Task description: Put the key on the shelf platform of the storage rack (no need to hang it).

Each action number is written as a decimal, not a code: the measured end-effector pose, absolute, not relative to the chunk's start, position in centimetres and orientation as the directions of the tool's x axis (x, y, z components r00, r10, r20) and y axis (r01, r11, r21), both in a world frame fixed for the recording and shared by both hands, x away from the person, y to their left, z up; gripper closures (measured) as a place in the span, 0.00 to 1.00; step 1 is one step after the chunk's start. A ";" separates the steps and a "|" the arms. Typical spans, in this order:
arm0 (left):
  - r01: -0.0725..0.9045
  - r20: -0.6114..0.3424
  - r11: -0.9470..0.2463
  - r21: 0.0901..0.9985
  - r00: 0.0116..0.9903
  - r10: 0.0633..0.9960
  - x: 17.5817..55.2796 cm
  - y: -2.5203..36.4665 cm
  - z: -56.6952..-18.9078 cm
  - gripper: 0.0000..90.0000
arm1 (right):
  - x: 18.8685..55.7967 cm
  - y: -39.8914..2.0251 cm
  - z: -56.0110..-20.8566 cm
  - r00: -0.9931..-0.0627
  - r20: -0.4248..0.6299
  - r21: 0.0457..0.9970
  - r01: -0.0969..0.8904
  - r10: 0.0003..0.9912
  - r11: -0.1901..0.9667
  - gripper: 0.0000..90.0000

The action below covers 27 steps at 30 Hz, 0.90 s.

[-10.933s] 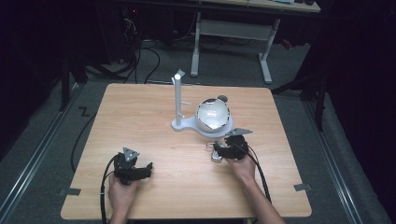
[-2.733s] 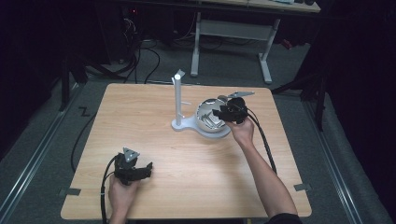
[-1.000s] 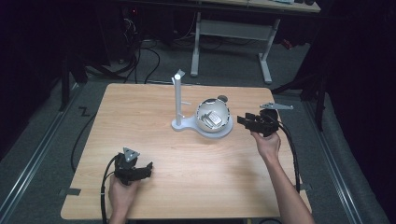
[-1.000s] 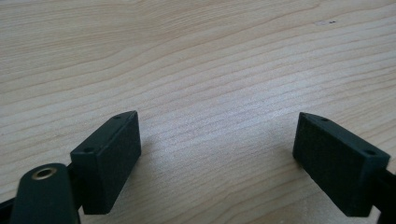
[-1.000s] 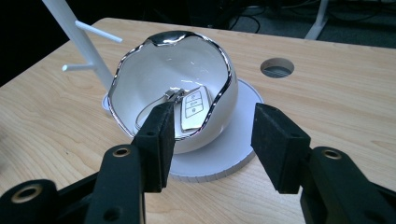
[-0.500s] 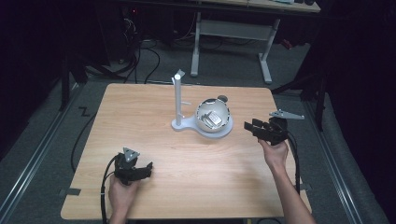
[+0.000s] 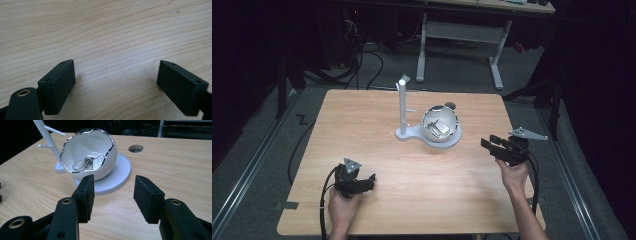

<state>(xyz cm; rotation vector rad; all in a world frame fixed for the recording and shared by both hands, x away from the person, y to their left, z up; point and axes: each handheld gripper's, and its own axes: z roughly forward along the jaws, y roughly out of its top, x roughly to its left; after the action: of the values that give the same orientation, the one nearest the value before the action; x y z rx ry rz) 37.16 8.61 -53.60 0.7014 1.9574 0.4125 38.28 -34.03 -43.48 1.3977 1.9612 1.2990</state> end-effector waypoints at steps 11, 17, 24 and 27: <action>0.299 -0.689 0.775 0.556 -0.355 0.632 37.2 8.6 -53.6 0.17 | 36.5 -34.1 -43.9 -0.427 0.196 0.862 0.504 0.883 0.052 0.57; 0.299 -0.690 0.776 0.555 -0.356 0.630 37.2 8.6 -53.6 0.17 | 35.7 -33.9 -44.0 -0.435 0.201 0.867 0.497 0.878 0.048 0.57; 0.299 -0.690 0.776 0.555 -0.355 0.631 37.2 8.6 -53.6 0.17 | 35.1 -33.3 -44.3 -0.453 0.199 0.867 0.494 0.869 0.059 0.58; 0.299 -0.690 0.775 0.556 -0.355 0.631 37.2 8.6 -53.6 0.17 | 34.9 -33.0 -44.6 -0.456 0.205 0.864 0.501 0.866 0.059 0.58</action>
<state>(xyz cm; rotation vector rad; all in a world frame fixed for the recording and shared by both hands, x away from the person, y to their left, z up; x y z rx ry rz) 37.16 8.61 -53.60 0.7020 1.9570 0.4127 34.88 -32.96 -44.59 1.3673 1.9765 1.3601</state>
